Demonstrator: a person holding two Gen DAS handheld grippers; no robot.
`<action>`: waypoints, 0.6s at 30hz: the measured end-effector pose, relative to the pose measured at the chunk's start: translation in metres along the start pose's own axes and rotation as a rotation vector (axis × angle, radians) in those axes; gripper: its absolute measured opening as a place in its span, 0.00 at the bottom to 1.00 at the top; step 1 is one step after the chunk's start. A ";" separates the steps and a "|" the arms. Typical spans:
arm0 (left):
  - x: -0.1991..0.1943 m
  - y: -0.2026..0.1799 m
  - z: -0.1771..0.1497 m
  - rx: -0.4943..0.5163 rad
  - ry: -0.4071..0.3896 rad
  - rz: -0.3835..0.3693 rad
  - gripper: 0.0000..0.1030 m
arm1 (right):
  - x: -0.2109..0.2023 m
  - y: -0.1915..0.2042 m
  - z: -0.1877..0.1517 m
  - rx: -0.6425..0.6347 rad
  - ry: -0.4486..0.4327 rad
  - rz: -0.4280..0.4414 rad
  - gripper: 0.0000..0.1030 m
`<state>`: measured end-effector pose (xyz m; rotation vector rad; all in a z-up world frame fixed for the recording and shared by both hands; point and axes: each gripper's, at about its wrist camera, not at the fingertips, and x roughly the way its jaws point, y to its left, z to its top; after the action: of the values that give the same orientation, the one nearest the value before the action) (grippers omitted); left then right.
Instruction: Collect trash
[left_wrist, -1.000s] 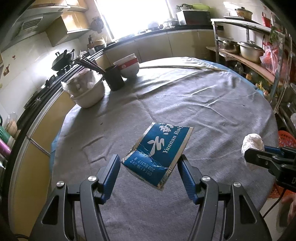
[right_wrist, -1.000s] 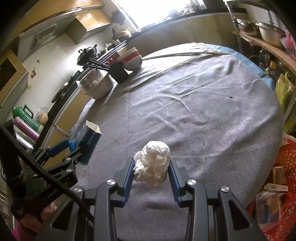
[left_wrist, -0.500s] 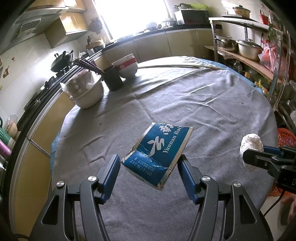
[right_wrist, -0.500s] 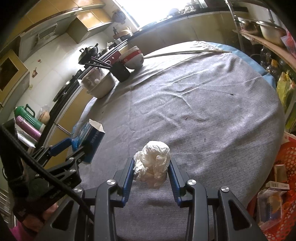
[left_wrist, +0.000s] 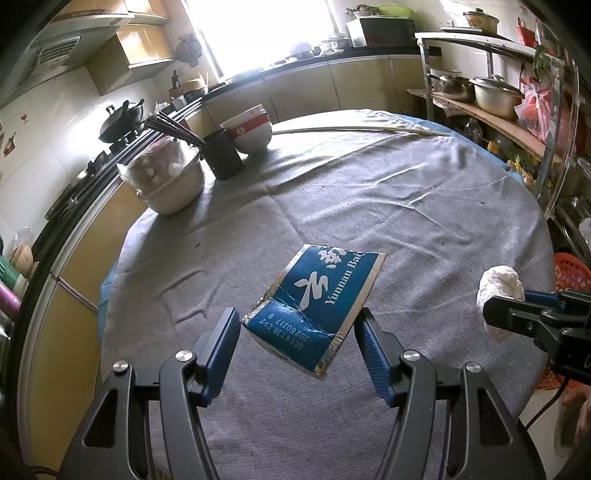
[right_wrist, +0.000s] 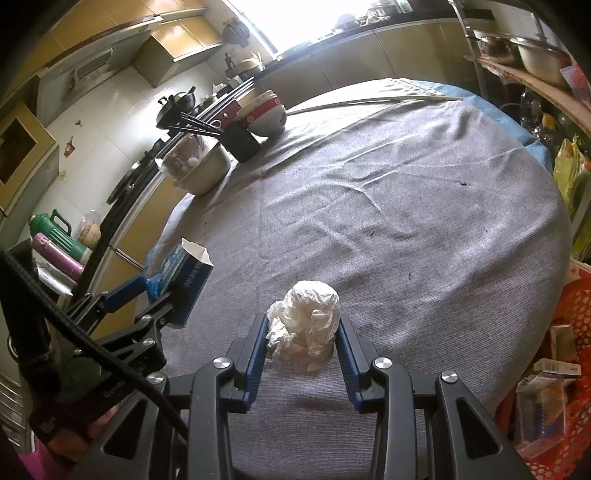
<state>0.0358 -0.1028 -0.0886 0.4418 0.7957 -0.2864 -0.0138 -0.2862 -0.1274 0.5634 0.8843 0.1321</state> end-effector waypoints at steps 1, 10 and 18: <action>0.000 0.000 0.000 0.001 0.000 -0.001 0.63 | 0.000 -0.001 0.000 0.001 0.000 0.001 0.38; -0.005 -0.004 0.002 0.011 -0.013 -0.009 0.63 | -0.004 -0.002 0.000 0.004 -0.008 0.003 0.38; -0.008 -0.007 0.002 0.018 -0.017 -0.012 0.63 | -0.008 -0.007 -0.002 0.011 -0.013 -0.002 0.38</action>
<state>0.0285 -0.1093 -0.0836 0.4510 0.7804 -0.3086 -0.0210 -0.2935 -0.1267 0.5729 0.8735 0.1212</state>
